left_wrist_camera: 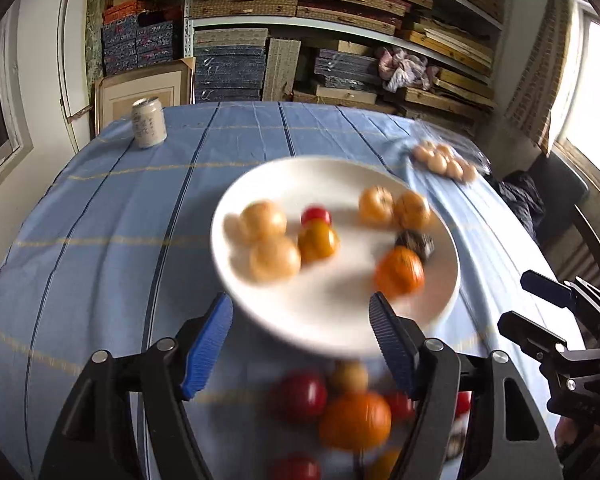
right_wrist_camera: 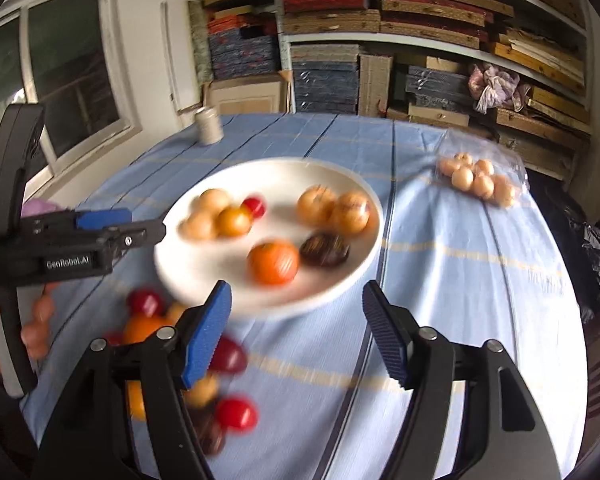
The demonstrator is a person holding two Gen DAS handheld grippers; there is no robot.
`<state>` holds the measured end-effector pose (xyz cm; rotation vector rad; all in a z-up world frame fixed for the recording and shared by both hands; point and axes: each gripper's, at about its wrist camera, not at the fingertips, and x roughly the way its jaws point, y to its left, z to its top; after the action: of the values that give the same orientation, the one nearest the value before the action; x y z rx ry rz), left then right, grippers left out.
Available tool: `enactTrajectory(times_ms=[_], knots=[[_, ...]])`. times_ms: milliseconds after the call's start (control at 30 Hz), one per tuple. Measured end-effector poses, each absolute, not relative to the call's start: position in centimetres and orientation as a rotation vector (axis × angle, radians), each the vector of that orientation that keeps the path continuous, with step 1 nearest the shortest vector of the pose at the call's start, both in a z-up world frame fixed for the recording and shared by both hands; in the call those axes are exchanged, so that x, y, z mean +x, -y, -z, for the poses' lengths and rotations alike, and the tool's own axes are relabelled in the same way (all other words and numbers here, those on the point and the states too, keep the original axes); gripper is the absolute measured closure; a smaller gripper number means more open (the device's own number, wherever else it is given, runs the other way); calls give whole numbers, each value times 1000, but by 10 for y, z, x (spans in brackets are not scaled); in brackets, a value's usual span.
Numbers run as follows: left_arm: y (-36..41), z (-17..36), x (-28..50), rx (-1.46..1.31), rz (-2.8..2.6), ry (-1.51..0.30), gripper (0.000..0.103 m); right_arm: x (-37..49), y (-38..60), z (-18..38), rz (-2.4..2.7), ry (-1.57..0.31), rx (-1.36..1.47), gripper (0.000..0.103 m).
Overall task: Organize fruits
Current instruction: 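Grasp the dark mangosteen with the right gripper while the left gripper grasps an orange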
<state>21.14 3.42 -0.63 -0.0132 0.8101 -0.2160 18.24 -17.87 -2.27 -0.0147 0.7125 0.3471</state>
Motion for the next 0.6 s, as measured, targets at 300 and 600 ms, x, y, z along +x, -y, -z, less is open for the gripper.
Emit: enactTrajectory(times_ms=[300, 600], knots=[[-57, 34, 137, -72, 221, -844, 25, 114, 150, 61, -412, -780, -76, 34], [-46, 44, 105, 36, 218, -844, 25, 119, 118, 81, -382, -815, -164, 48]])
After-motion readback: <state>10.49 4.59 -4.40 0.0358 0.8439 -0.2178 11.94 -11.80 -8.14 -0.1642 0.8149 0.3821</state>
